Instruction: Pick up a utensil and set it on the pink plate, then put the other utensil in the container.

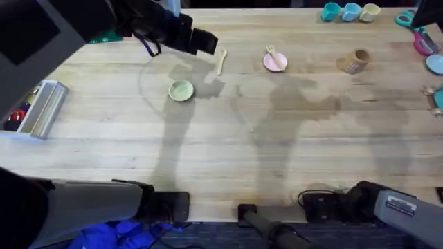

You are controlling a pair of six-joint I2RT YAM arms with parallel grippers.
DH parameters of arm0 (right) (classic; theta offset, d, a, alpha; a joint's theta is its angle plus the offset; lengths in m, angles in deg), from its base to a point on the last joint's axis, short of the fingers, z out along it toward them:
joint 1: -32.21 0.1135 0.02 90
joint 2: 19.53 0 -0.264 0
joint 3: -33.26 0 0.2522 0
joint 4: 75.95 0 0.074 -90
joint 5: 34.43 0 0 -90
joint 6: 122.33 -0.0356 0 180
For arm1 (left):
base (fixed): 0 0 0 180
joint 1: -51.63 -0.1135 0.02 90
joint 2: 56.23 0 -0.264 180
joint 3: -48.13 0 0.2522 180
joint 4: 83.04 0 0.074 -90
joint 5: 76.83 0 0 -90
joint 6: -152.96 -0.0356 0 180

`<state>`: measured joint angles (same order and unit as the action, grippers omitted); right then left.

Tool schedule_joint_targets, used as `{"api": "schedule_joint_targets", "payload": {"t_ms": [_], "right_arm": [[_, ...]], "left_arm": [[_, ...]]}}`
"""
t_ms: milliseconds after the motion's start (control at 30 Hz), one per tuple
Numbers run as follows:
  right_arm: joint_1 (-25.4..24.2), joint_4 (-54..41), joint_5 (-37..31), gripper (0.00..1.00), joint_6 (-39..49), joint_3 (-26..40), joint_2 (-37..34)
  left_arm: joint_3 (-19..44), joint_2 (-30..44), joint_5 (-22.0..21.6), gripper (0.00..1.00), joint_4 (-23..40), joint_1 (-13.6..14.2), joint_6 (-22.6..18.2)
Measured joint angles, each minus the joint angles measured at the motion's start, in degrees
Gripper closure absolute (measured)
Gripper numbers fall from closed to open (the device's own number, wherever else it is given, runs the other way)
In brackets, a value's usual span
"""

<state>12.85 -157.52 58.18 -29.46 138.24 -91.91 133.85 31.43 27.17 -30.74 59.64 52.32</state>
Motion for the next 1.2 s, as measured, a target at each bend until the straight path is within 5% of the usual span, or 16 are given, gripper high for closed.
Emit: {"api": "schedule_joint_targets", "payload": {"t_ms": [267,733,1200], "right_arm": [[0.0,-0.34,0.04,0.004,0.0,0.0,0.0],[0.0,-1.56,0.04,0.004,0.0,0.0,0.0],[0.0,-1.7,0.04,0.004,0.0,0.0,0.0]], "left_arm": [[0.31,2.96,-0.33,0.007,-5.04,0.66,7.02],[14.1,19.78,-9.16,0.007,-1.18,9.97,14.36],[14.1,26.57,-10.27,0.006,-0.6,11.56,17.16]]}}
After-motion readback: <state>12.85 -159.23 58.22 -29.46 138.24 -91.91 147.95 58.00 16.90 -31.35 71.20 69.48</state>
